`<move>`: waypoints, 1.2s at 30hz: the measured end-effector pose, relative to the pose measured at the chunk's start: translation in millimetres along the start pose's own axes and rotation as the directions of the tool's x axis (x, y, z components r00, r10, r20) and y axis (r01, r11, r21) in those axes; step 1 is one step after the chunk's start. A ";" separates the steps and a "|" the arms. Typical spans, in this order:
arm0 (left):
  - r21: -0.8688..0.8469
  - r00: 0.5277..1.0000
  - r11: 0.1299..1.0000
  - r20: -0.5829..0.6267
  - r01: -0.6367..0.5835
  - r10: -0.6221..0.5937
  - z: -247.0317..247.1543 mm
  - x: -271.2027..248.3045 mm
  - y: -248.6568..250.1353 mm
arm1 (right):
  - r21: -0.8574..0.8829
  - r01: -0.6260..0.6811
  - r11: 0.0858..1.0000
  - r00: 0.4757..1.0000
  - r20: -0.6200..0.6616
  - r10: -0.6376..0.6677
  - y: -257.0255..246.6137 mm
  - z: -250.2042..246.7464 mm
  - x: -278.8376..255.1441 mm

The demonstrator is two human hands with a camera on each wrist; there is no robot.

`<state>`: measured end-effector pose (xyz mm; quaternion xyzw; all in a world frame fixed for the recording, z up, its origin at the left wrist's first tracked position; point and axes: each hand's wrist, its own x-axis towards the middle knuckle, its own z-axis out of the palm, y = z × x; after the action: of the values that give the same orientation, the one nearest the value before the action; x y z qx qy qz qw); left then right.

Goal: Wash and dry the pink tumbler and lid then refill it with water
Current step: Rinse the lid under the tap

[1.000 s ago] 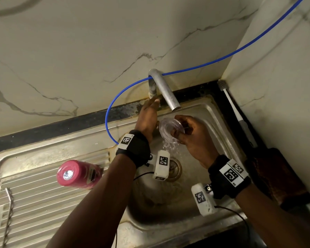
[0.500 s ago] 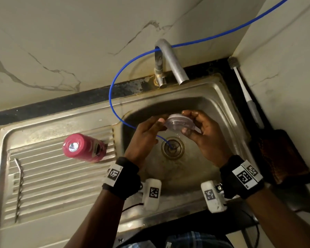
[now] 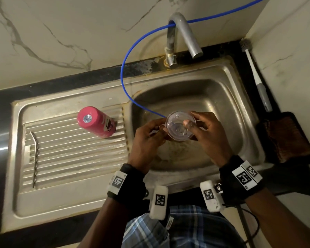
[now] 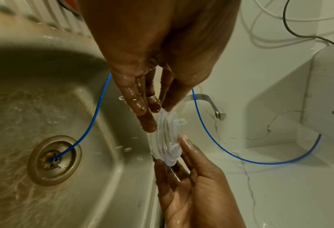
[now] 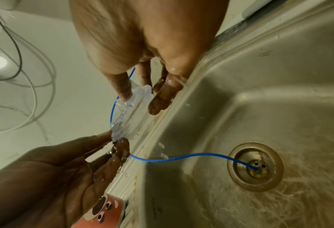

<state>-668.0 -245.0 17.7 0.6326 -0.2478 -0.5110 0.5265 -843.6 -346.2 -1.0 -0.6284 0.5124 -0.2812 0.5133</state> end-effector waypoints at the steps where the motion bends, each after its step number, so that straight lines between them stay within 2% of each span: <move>1: -0.008 1.000 1.000 -0.007 0.003 -0.003 -0.5 -1.4 -1.0 | -0.019 -0.011 1.000 1.000 -0.004 0.010 1.9 1.7 -1.3; 4: 0.015 0.999 0.999 -0.028 0.046 -0.046 -2.9 -5.0 -2.9 | -0.050 -0.075 0.996 0.997 0.007 0.075 4.5 7.1 -4.7; 7: 0.056 0.994 0.993 -0.049 0.103 -0.100 -10.4 -7.7 -11.1 | -0.175 -0.106 0.979 0.994 0.019 0.111 4.1 15.5 -8.9; 11: 0.071 0.985 0.984 -0.073 0.164 -0.159 -29.5 -17.8 -20.7 | -0.254 -0.076 0.964 0.992 0.076 0.098 2.0 36.8 -13.8; 16: 0.014 0.956 0.982 -0.232 0.187 -0.179 -72.9 -35.8 -35.0 | -0.274 -0.040 0.961 0.971 0.215 0.102 -1.7 89.5 -11.8; 20: -0.061 0.927 0.979 -0.314 0.193 -0.203 -112.6 -52.8 -38.4 | -0.294 0.011 0.956 0.947 0.311 0.084 -12.5 139.5 -14.7; 25: -0.072 0.875 0.975 -0.431 0.209 -0.219 -152.8 -60.6 -50.5 | -0.328 0.000 0.945 0.936 0.332 0.115 -26.6 186.8 -19.4; 29: -0.086 0.857 0.977 -0.471 0.193 -0.210 -170.0 -58.8 -59.4 | -0.330 -0.001 0.944 0.929 0.348 0.123 -26.8 205.9 -20.8; 36: -0.095 0.853 0.977 -0.476 0.192 -0.214 -178.6 -62.5 -68.3 | -0.354 0.030 0.935 0.919 0.377 0.113 -27.0 214.4 -25.5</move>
<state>-543.5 -96.0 -34.7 0.7509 -0.0291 -0.3948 0.5286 -653.5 -247.3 -38.8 -0.7423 0.4547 -0.0425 0.4903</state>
